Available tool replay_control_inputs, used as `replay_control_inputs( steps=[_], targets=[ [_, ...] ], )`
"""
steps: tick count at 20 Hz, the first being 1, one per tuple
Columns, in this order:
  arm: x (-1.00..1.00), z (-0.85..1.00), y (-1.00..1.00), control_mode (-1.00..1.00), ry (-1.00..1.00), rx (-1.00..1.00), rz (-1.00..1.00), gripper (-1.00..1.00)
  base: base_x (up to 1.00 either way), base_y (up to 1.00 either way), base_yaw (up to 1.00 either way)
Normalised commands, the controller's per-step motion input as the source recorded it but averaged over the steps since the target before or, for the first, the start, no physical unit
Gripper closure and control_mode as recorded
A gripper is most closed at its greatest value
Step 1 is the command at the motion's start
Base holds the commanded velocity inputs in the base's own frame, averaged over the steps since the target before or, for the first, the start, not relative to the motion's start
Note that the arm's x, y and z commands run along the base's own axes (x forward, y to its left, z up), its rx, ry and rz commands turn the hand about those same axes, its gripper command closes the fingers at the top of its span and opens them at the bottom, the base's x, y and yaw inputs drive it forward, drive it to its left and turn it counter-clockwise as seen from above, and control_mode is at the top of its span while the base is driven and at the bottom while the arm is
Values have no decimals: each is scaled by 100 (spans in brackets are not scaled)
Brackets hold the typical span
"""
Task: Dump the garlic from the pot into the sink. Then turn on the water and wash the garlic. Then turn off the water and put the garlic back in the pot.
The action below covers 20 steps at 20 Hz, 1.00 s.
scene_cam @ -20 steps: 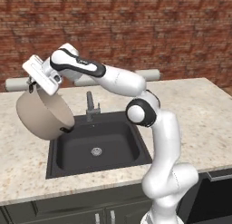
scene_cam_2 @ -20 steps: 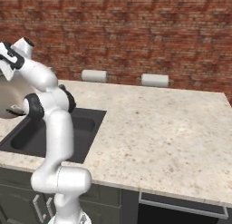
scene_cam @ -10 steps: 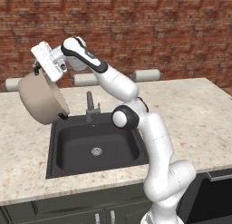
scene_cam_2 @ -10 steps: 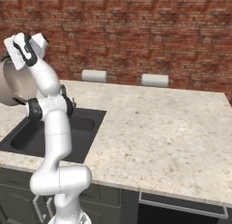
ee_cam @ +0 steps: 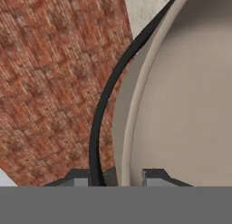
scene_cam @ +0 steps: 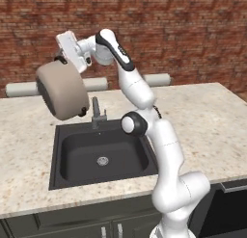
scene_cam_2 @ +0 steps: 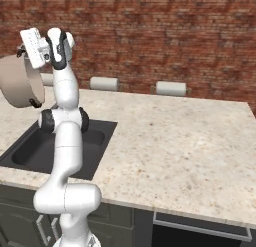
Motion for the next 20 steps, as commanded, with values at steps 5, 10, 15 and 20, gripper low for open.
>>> replay_control_inputs(
  steps=[5,10,15,20],
  targets=[
    [-80,0,-48,-100,1,42,0,100,0,0,0],
    [-69,0,-40,-100,17,65,0,100,0,0,0],
    [-54,-2,-29,-100,18,66,0,100,0,0,0],
    [-12,-5,-24,-100,14,56,0,100,0,0,0]
  ],
)
